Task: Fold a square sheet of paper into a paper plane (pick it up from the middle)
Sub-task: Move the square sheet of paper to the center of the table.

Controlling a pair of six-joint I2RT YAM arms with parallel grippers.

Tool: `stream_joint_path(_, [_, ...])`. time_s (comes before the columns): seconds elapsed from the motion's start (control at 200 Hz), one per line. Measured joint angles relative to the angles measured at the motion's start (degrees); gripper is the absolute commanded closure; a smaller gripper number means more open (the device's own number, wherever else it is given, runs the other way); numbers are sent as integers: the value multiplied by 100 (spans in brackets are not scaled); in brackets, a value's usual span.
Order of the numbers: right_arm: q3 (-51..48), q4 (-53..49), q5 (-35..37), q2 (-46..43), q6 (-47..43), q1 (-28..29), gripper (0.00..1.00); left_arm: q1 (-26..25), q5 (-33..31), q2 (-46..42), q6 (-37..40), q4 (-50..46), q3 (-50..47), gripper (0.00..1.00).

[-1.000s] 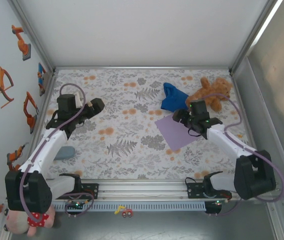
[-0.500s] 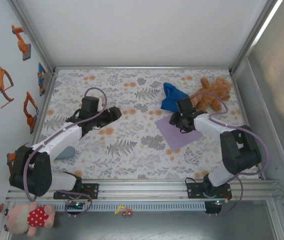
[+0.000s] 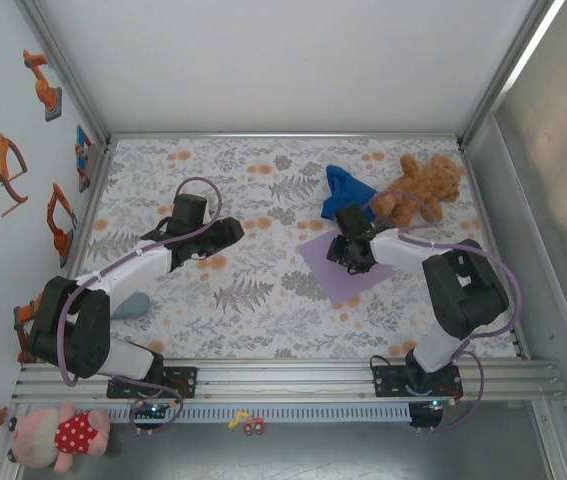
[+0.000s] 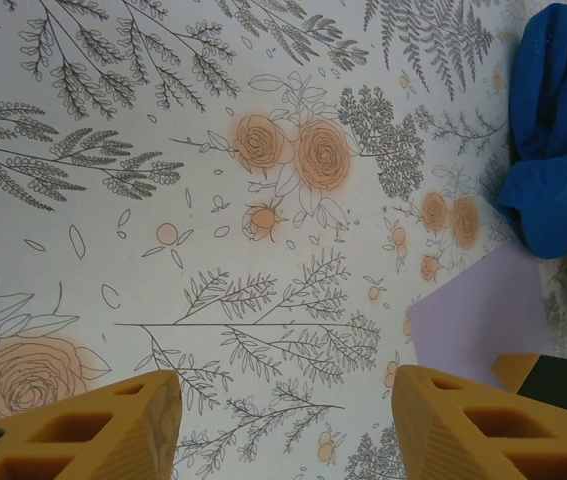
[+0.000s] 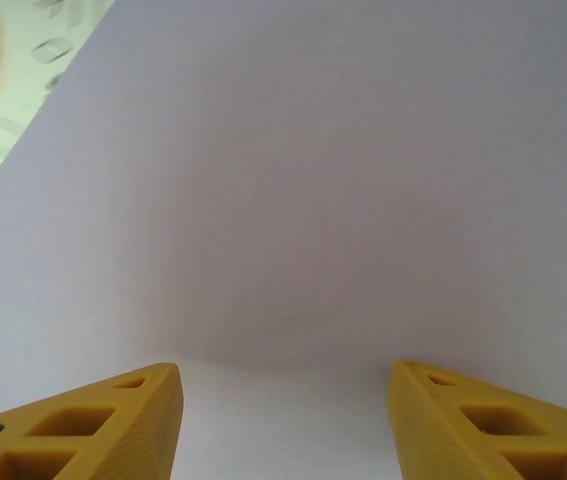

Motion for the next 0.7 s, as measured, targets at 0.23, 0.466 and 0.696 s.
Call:
stream_joint_path(0.23, [780,396,-247,741,474,1141,49,98,-396,-2,-22,-323,9,49])
stream_joint_path(0.466, [1510,667,-837,1335,361,1585,53,542,-437,-293,-173,-520,-153,57])
stream_joint_path(0.696, [1864,299,-715,1058,-354,1421,57,597,-116,-459,-286,-566,-251,65])
